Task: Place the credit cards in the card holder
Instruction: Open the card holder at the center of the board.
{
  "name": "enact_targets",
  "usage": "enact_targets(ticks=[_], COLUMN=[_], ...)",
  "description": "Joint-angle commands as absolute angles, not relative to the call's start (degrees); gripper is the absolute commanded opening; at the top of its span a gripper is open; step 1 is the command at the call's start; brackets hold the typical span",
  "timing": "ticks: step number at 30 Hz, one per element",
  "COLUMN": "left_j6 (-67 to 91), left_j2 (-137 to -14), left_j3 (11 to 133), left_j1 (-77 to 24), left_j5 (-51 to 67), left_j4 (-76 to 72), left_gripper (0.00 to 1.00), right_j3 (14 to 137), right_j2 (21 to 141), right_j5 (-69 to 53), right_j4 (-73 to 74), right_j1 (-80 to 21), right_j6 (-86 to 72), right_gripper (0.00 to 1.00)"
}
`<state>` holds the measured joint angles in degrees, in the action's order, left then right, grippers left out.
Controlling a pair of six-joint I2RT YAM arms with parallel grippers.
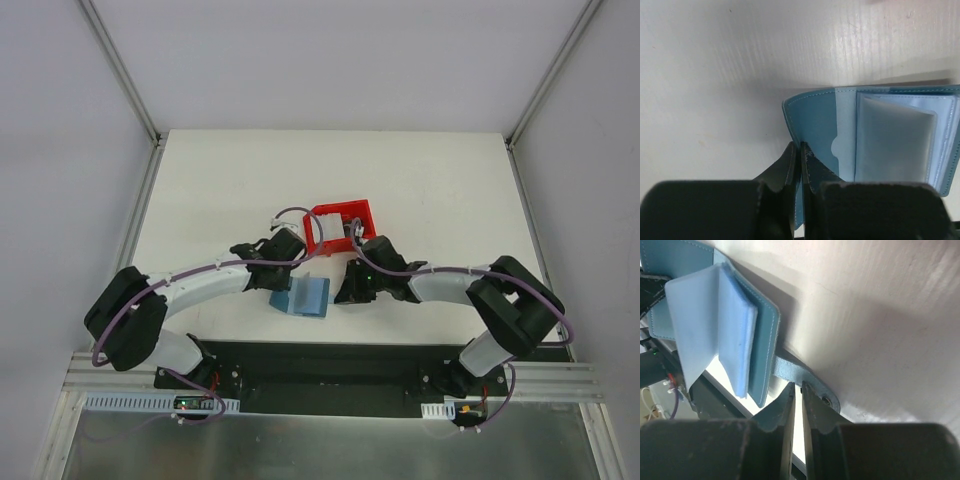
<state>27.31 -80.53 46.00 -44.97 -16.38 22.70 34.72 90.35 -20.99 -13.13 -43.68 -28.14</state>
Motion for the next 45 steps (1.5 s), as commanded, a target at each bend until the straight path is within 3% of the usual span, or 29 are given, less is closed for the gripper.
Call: enact_targets(ticks=[1, 16, 30, 39, 45], left_j6=[30.14, 39.11, 41.83, 44.29, 45.00], left_j2=[-80.15, -78.22, -75.24, -75.32, -74.09], left_j3=[43.25, 38.23, 36.83, 35.95, 34.63], left_j1=[-44.47, -44.91, -44.91, -44.91, -44.91], left_j5=[-9.42, -1.41, 2.20, 2.11, 2.37], left_j4=[19.52, 8.88, 5.63, 4.40, 3.17], left_gripper=[0.00, 0.00, 0.00, 0.00, 0.01], right_j3=[38.13, 44.03, 47.82, 43.95, 43.95], right_j2=[88.51, 81.39, 72.51, 78.65, 83.58], right_j5=[-14.69, -2.91, -9.92, -15.38, -12.48], right_j4=[-2.48, 15.46, 14.70, 8.00, 7.65], right_j1=[-43.15, -41.84, -41.13, -44.03, -46.67], right_j6=[-23.30, -16.27, -17.48, -22.59, -24.34], right_gripper=[0.13, 0.21, 0.29, 0.27, 0.26])
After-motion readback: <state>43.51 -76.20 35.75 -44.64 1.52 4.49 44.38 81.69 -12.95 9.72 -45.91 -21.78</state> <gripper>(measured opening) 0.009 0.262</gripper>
